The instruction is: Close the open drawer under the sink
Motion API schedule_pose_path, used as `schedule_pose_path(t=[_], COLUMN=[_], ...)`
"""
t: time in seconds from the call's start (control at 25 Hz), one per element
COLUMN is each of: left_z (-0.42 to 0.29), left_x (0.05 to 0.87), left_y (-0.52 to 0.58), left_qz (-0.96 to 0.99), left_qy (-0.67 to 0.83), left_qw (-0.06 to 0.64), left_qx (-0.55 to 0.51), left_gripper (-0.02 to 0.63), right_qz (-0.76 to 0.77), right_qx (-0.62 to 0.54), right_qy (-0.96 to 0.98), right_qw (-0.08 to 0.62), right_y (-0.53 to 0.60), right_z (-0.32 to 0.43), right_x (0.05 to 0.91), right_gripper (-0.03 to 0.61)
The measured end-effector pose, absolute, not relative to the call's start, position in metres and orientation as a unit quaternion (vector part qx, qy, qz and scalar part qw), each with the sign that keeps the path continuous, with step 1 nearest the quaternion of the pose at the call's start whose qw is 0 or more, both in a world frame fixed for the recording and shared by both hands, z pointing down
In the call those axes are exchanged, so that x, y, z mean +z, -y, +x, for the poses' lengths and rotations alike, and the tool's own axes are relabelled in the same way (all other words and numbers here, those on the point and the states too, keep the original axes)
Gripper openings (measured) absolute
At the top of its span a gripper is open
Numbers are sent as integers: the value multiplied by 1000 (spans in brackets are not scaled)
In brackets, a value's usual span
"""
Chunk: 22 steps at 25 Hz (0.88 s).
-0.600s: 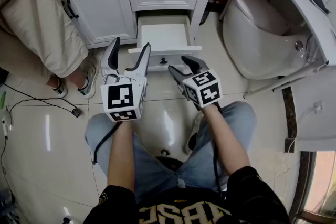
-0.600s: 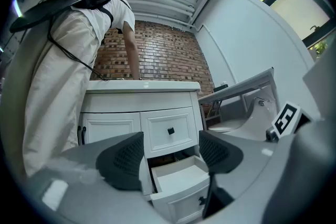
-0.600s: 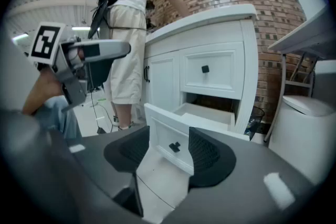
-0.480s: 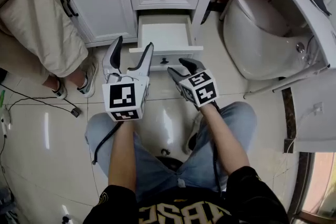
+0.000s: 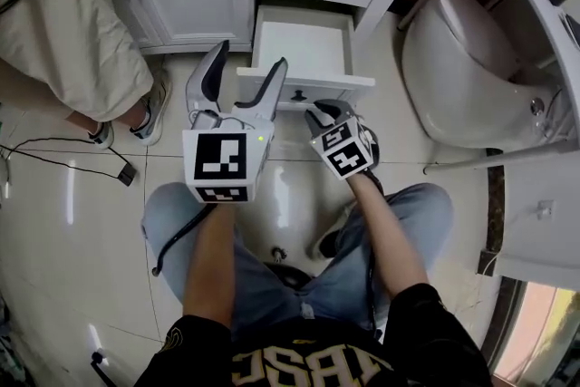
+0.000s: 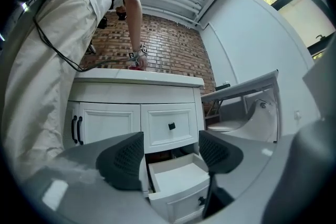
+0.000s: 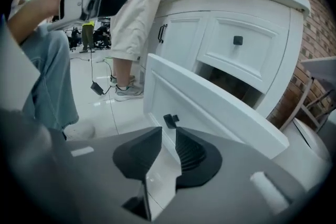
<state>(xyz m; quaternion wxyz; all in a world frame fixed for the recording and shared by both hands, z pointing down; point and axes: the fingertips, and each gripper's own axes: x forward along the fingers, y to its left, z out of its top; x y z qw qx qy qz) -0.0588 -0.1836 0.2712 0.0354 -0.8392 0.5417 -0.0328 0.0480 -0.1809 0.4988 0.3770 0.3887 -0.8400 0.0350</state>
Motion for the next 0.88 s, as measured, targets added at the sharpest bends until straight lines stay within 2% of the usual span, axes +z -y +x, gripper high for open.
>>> schedule_pose_path(t=[0.28,0.64,0.88], left_z=[-55,-59,-63], left_x=[294,312,328], left_y=[204,238,272], left_qz=[-846,-849,-850], left_qy=[-530,-525,-523], left_qw=[24,-1,-23], left_qx=[-56,-63,-59], left_gripper=[331,331,330], right_qz=[378,373,389], right_qx=[26,-75,-64], right_qy=[847,798,797], right_qw=[372,468,457], right_y=[200,240,280], right_z=[29,17,19], right_x=[500,512,513], right_gripper=[63,48,48])
